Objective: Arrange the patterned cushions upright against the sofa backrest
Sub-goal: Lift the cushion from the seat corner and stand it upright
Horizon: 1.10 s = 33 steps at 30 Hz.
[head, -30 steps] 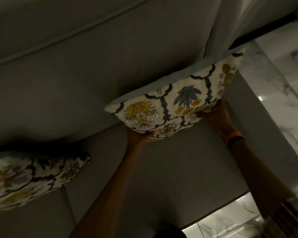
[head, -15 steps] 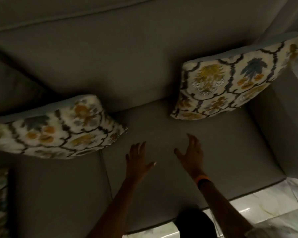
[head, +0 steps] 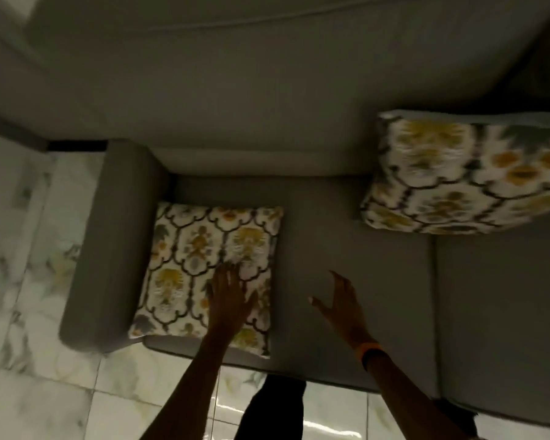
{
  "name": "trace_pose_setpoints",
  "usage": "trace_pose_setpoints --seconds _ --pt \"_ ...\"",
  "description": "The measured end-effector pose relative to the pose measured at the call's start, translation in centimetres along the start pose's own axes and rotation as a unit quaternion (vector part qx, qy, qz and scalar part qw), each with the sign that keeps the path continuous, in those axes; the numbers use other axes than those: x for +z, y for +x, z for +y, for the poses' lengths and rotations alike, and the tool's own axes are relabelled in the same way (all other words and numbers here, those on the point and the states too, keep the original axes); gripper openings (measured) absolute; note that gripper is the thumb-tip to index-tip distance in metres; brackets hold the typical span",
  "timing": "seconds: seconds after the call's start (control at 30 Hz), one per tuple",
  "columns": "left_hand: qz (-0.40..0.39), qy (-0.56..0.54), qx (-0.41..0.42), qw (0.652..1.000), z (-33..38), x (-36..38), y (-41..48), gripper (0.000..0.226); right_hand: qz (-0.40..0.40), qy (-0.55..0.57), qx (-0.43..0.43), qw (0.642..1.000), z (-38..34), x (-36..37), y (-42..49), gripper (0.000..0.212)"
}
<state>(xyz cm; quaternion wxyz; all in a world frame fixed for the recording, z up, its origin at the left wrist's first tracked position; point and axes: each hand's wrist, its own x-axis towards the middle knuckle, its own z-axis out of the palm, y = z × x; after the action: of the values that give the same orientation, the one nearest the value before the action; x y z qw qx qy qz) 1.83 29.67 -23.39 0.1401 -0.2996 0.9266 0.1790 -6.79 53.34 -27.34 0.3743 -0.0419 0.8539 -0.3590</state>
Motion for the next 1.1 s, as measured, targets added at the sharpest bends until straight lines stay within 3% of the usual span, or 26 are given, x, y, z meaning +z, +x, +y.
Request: trace_pose_setpoints --seconds 0.17,0.27,0.33,0.4,0.47,0.63,0.8,0.87,0.93,1.0,1.1 --pt "0.061 -0.106 -0.159 0.980 -12.7 -3.7 5.6 0.102 -0.099 0.186 0.073 0.975 -7.3 9.6 4.0 0.088" --pt "0.007 -0.292 -0.288 0.912 -18.3 -4.4 8.9 0.119 -0.101 0.245 0.056 0.963 -9.4 13.1 5.9 0.079" --pt "-0.060 -0.394 -0.312 0.863 -20.7 -4.5 10.2 0.112 -0.075 0.259 0.040 0.962 -9.8 14.5 6.5 0.070" --pt "-0.107 -0.424 -0.266 0.859 -21.5 -4.6 10.8 0.086 -0.067 0.273 0.044 0.959 -10.3 14.7 6.5 0.061" --pt "-0.105 -0.466 -0.206 0.854 -21.2 -5.1 11.5 0.073 -0.047 0.289 0.044 0.955 -11.1 14.3 6.1 0.058" --pt "0.007 -0.502 -0.093 0.860 -18.2 -8.8 13.3 0.096 0.087 0.285 -0.025 0.954 -15.5 11.1 5.1 0.047" --pt "0.113 -0.508 0.045 0.853 -17.0 -13.6 17.2 0.094 0.116 0.285 -0.135 0.942 -20.5 6.0 7.8 0.071" --pt "0.098 -0.489 0.049 0.865 -16.5 -14.6 19.4 0.092 0.106 0.256 -0.161 0.947 -21.6 5.1 10.1 0.082" --pt "0.043 -0.458 0.025 0.888 -16.0 -14.1 21.6 0.106 0.089 0.230 -0.154 0.957 -22.1 5.1 12.5 0.091" --pt "-0.014 -0.431 -0.022 0.902 -15.4 -13.5 23.2 0.133 0.072 0.208 -0.135 0.966 -22.4 5.2 14.4 0.090" --pt "-0.034 -0.442 -0.027 0.896 -15.2 -12.9 24.1 0.140 0.070 0.192 -0.135 0.970 -22.4 4.9 16.1 0.085"
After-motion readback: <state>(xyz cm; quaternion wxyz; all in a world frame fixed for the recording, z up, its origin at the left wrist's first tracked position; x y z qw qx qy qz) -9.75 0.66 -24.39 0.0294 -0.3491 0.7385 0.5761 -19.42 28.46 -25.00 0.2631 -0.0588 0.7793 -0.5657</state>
